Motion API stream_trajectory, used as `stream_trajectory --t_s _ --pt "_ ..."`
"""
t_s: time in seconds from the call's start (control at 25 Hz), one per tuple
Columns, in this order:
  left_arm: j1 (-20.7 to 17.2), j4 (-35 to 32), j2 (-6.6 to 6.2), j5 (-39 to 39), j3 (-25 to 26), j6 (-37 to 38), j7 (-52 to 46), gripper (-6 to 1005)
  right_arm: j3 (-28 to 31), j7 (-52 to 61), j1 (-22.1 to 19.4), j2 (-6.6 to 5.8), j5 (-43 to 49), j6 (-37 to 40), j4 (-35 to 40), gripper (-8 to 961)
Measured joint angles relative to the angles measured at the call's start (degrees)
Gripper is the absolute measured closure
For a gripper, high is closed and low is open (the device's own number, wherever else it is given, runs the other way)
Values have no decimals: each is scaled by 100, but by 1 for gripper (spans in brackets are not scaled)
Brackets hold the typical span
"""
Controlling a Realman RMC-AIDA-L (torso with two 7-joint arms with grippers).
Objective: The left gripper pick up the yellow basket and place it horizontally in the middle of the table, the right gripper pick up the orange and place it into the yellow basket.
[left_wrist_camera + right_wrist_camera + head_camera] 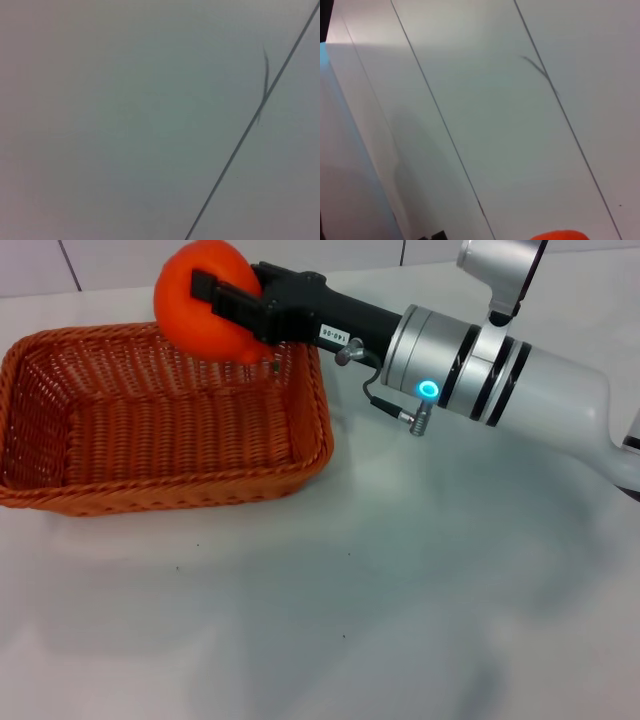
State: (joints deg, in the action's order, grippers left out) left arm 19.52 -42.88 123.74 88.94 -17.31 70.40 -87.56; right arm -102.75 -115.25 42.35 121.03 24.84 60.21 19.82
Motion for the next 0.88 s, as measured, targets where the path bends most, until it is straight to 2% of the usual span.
stream_trajectory --t_s 0.28,0.68,0.8,0.88 --pt "-1 8 -1 0 -16 10 13 256 18 -1 4 0 -15 2 5 312" --pt "-1 8 8 -1 -18 0 80 256 21 -13 -34 -5 -217 -37 -18 111" --pt "-1 25 9 -14 14 -32 136 255 51 -247 -172 -29 -476 -28 -7 4" --pt "-1 43 8 -32 24 -32 169 255 66 -639 -337 -32 -803 45 7 4"
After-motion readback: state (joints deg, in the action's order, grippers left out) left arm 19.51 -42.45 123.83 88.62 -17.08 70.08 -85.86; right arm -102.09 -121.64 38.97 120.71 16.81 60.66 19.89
